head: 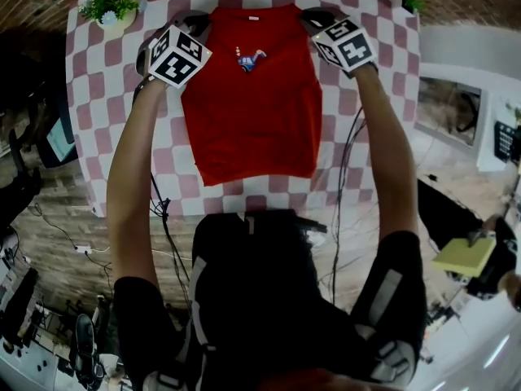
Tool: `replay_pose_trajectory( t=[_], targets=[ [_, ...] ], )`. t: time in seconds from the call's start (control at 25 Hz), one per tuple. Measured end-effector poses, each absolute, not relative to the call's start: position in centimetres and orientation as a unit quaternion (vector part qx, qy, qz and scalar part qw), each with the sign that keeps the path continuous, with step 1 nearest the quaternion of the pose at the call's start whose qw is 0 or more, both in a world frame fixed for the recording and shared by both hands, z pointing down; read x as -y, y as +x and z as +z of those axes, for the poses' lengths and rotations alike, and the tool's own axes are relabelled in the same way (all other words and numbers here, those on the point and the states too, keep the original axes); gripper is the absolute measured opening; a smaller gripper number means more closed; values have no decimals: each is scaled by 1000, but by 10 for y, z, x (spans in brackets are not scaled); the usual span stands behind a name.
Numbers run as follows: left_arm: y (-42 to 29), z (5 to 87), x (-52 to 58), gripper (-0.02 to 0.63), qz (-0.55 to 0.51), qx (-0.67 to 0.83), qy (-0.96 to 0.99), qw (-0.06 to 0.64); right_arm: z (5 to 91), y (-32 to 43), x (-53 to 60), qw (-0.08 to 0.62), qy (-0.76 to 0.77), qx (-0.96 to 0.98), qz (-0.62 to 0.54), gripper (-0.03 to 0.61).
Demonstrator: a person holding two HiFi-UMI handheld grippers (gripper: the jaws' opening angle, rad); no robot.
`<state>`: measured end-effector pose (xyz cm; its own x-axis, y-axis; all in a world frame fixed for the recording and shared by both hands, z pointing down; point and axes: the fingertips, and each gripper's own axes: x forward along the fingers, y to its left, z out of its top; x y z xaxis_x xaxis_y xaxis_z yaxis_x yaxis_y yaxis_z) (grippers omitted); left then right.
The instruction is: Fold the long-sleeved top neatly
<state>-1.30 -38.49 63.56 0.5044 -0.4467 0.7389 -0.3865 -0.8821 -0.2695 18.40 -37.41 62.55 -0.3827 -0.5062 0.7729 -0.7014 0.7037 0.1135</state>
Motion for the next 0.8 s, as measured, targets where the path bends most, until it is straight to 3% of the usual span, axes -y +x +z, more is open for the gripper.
replay_pose_trajectory(
  t=[0.8],
  targets=[
    [-30,518,226,28,-359,-251,-890,124,504,160,209,353,424,833,51,37]
  ],
)
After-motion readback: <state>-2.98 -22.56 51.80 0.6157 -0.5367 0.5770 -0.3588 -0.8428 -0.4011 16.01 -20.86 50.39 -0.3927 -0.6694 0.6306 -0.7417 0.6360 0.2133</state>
